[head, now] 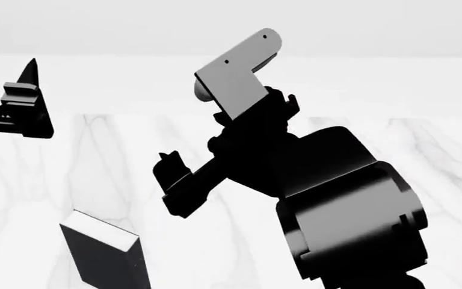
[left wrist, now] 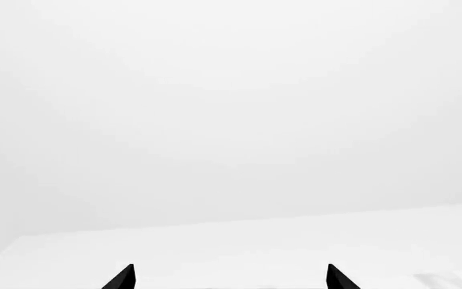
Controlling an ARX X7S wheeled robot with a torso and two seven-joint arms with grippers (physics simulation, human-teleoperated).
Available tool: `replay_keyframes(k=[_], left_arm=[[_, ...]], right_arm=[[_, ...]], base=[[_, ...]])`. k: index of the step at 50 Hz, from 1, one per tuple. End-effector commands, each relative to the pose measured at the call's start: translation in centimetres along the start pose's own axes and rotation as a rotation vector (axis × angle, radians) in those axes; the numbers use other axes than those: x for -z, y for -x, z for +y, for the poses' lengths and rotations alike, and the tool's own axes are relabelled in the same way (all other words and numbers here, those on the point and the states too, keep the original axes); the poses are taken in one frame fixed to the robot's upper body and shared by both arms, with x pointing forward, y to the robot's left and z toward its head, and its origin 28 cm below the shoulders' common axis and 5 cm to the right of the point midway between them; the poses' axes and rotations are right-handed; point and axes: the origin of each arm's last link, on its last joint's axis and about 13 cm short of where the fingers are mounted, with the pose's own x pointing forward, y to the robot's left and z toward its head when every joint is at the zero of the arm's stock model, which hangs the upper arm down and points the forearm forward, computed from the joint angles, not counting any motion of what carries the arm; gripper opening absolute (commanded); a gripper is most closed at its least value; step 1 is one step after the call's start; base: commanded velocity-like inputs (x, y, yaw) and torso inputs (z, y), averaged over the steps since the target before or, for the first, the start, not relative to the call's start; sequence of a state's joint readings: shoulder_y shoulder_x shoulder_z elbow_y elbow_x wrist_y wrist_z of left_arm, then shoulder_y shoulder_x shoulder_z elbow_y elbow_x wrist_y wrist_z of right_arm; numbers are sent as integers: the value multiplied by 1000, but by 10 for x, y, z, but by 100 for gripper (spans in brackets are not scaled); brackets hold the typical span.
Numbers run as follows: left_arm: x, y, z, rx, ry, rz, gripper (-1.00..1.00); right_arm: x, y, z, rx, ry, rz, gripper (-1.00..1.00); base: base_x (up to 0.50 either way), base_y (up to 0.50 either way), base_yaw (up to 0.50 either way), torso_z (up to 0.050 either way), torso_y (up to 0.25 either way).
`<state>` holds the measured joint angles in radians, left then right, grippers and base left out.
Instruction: Pick up the book on the left and place it on top of the shelf.
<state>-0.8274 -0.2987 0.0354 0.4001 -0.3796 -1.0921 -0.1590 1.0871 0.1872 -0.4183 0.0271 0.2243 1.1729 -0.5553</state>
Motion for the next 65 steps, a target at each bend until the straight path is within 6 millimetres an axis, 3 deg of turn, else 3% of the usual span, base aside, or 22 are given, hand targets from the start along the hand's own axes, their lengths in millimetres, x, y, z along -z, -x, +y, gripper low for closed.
replay_keyframes(k=[1, 50, 65], left_arm=[[1, 0, 0, 3, 1, 4, 100], [3, 0, -2, 6, -5, 8, 100], [3, -1, -1, 5, -6, 8, 100]], right_arm=[[-2, -7, 10, -64, 2, -1, 100], [24, -64, 35, -180, -63, 43, 100], [40, -80, 48, -204, -59, 92, 100]], base=[[0, 0, 0, 0, 0], [0, 0, 0, 0, 0], [0, 0, 0, 0, 0]])
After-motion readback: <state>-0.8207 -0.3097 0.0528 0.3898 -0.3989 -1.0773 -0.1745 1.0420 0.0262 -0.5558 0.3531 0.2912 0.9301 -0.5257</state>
